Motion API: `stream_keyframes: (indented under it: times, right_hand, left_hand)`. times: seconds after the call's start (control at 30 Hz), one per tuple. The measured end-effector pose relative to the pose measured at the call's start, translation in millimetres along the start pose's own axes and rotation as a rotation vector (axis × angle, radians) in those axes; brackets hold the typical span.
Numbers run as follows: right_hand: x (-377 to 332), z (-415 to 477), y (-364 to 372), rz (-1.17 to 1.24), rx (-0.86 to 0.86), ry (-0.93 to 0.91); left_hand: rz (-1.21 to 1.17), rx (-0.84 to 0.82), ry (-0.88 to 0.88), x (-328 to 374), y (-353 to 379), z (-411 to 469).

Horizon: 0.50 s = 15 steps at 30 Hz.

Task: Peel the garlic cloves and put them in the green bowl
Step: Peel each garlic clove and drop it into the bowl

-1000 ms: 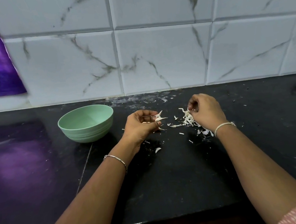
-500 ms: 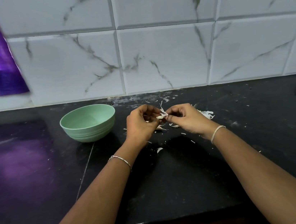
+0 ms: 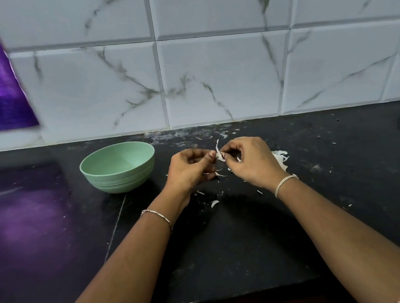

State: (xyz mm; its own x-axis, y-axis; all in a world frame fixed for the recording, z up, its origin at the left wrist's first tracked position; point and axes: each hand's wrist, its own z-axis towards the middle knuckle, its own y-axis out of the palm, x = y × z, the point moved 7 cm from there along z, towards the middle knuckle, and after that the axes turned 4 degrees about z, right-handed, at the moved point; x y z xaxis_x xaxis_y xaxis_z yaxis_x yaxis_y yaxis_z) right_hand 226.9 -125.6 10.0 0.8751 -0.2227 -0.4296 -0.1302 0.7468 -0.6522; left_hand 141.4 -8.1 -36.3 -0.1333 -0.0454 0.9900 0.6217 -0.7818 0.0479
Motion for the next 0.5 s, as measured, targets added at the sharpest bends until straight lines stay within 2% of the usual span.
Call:
stream_keyframes:
  times: [0.17, 0.27, 0.33, 0.5]
  right_hand:
    - [-15, -2, 3, -0.137, 0.017, -0.107]
    - [-14, -2, 5, -0.104, 0.037, -0.044]
    - [-8, -1, 5, -0.027, 0.060, 0.037]
    - [3, 1, 5, 0.204, 0.078, 0.217]
  left_hand:
    - [-0.124, -0.032, -0.076, -2, 1, -2]
    - [-0.143, -0.021, -0.027, 2, 0, -4]
    - [-0.075, 0.004, 0.038, 5, 0, -3]
    - [0.286, 0.153, 0.282, 19, -4, -2]
